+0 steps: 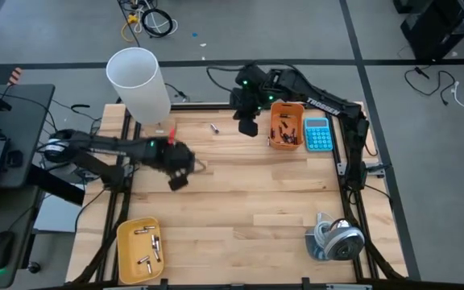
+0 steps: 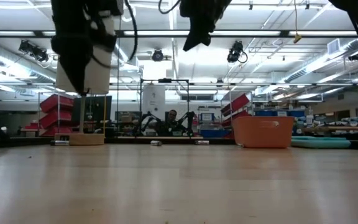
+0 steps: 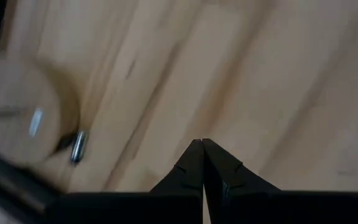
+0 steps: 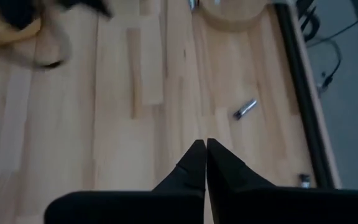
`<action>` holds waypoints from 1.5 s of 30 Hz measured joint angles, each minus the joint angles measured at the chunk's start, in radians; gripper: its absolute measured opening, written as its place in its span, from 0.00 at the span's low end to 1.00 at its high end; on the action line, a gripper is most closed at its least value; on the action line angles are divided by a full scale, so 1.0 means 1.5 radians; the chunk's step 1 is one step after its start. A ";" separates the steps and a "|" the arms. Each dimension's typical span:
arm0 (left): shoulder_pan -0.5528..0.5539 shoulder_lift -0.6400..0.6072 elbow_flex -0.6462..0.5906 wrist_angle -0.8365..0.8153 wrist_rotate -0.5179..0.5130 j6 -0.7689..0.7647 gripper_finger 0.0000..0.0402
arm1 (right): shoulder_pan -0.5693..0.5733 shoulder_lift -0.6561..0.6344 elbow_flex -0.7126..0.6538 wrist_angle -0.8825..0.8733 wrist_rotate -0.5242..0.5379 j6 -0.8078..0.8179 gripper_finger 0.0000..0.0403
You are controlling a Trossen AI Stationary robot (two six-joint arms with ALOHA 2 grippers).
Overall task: Sort batteries
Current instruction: Put the silver battery into the yellow bin
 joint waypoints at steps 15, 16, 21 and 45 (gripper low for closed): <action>0.240 -0.009 -0.135 0.009 0.053 0.374 0.00 | 0.008 -0.061 -0.086 -0.016 0.018 0.035 0.00; 0.250 -0.011 -0.143 0.010 0.051 0.385 0.00 | 0.007 -0.077 -0.097 -0.010 0.018 0.035 0.00; 0.297 -0.017 -0.178 0.055 0.066 0.373 0.00 | 0.006 -0.169 -0.187 0.076 0.019 0.035 0.00; 0.381 -0.017 -0.207 0.112 -0.034 0.409 0.00 | 0.007 -0.373 -0.483 0.302 0.022 0.075 0.00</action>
